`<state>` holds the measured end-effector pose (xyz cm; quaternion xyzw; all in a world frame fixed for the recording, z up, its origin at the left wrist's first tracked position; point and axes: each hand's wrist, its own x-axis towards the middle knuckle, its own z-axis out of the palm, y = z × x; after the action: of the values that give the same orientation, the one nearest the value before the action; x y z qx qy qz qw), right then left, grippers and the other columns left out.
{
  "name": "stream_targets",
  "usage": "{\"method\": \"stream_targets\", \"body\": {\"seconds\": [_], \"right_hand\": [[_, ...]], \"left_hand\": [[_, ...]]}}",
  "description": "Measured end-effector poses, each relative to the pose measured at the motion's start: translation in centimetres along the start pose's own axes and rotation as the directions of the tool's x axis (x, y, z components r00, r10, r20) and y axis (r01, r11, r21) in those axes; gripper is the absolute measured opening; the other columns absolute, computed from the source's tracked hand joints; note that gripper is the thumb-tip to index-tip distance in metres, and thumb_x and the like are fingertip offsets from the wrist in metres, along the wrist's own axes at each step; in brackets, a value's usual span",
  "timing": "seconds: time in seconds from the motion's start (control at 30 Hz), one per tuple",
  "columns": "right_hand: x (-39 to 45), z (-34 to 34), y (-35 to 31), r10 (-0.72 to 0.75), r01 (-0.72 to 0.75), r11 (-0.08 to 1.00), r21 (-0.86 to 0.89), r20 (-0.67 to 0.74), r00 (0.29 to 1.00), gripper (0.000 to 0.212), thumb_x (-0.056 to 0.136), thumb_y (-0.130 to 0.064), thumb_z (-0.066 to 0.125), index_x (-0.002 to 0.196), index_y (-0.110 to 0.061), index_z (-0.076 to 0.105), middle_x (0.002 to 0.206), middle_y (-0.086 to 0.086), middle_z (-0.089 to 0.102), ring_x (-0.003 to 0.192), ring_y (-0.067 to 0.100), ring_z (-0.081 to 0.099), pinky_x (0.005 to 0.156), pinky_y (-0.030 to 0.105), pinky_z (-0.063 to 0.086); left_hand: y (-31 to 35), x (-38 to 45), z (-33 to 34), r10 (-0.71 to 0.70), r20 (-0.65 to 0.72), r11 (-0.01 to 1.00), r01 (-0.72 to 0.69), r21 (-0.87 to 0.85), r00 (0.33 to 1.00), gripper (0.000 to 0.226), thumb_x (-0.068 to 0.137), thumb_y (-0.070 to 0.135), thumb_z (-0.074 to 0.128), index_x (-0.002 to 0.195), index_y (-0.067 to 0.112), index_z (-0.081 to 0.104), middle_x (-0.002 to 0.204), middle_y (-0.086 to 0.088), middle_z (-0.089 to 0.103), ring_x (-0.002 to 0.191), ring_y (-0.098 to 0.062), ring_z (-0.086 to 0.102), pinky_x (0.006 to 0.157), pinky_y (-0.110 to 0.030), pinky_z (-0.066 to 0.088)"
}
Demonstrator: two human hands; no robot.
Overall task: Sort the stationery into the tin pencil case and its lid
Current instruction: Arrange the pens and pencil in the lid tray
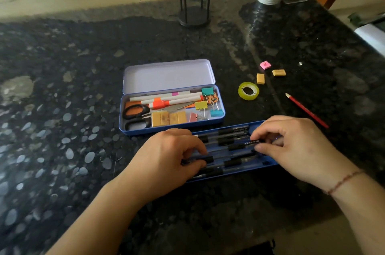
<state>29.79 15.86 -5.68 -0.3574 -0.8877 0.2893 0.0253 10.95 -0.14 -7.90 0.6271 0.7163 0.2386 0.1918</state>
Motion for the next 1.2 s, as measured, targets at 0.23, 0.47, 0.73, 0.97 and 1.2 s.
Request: {"method": "stream_targets", "body": {"seconds": [0.23, 0.47, 0.73, 0.97, 1.2], "right_hand": [[-0.2, -1.4, 1.4, 0.114, -0.101, 0.990, 0.098, -0.141, 0.983, 0.026, 0.068, -0.011, 0.082, 0.078, -0.033, 0.072, 0.078, -0.015, 0.067, 0.073, 0.003, 0.064, 0.067, 0.018, 0.052], [-0.4, -2.5, 2.6, 0.126, -0.123, 0.988, 0.098, -0.029, 0.992, 0.025, 0.069, -0.012, 0.081, 0.073, -0.035, 0.073, 0.075, -0.016, 0.069, 0.071, -0.001, 0.063, 0.068, 0.021, 0.051], [-0.1, -1.5, 2.3, 0.062, -0.062, 0.998, -0.002, 0.003, 0.998, 0.023, 0.071, -0.013, 0.081, 0.076, -0.034, 0.073, 0.080, -0.018, 0.067, 0.072, 0.001, 0.063, 0.068, 0.019, 0.049], [0.0, -0.2, 0.6, -0.040, 0.042, 0.997, -0.066, 0.034, 0.999, 0.018, 0.069, -0.019, 0.083, 0.078, -0.032, 0.074, 0.074, -0.016, 0.063, 0.067, 0.000, 0.060, 0.058, 0.012, 0.046], [0.4, 0.9, -0.5, -0.042, 0.043, 0.997, -0.063, 0.030, 0.999, 0.018, 0.070, -0.023, 0.081, 0.075, -0.032, 0.066, 0.075, -0.012, 0.058, 0.064, 0.003, 0.057, 0.058, 0.015, 0.047]], "left_hand": [[-0.2, 0.2, 0.5, -0.022, -0.083, 0.997, 0.028, 0.078, 0.996, 0.005, 0.077, 0.033, 0.070, 0.079, 0.030, 0.067, 0.071, 0.015, 0.054, 0.065, -0.006, 0.052, 0.059, -0.026, 0.050], [-0.5, 0.1, 0.6, -0.044, -0.140, 0.993, 0.058, 0.101, 0.989, 0.008, 0.078, 0.035, 0.068, 0.076, 0.028, 0.067, 0.065, 0.017, 0.046, 0.059, -0.005, 0.047, 0.055, -0.023, 0.045], [-0.5, 0.1, 0.8, -0.082, -0.145, 0.990, 0.097, 0.099, 0.986, 0.008, 0.081, 0.036, 0.065, 0.079, 0.028, 0.065, 0.067, 0.016, 0.048, 0.061, -0.005, 0.047, 0.057, -0.027, 0.048], [-0.5, 0.1, 1.0, -0.162, -0.214, 0.975, 0.190, 0.114, 0.963, 0.013, 0.081, 0.039, 0.067, 0.075, 0.029, 0.060, 0.057, 0.017, 0.043, 0.056, -0.005, 0.048, 0.052, -0.023, 0.044], [-0.5, -0.1, 0.4, -0.099, -0.158, 0.987, 0.117, 0.114, 0.983, 0.013, 0.079, 0.044, 0.066, 0.083, 0.033, 0.062, 0.063, 0.020, 0.045, 0.057, -0.001, 0.047, 0.052, -0.017, 0.039]]}}
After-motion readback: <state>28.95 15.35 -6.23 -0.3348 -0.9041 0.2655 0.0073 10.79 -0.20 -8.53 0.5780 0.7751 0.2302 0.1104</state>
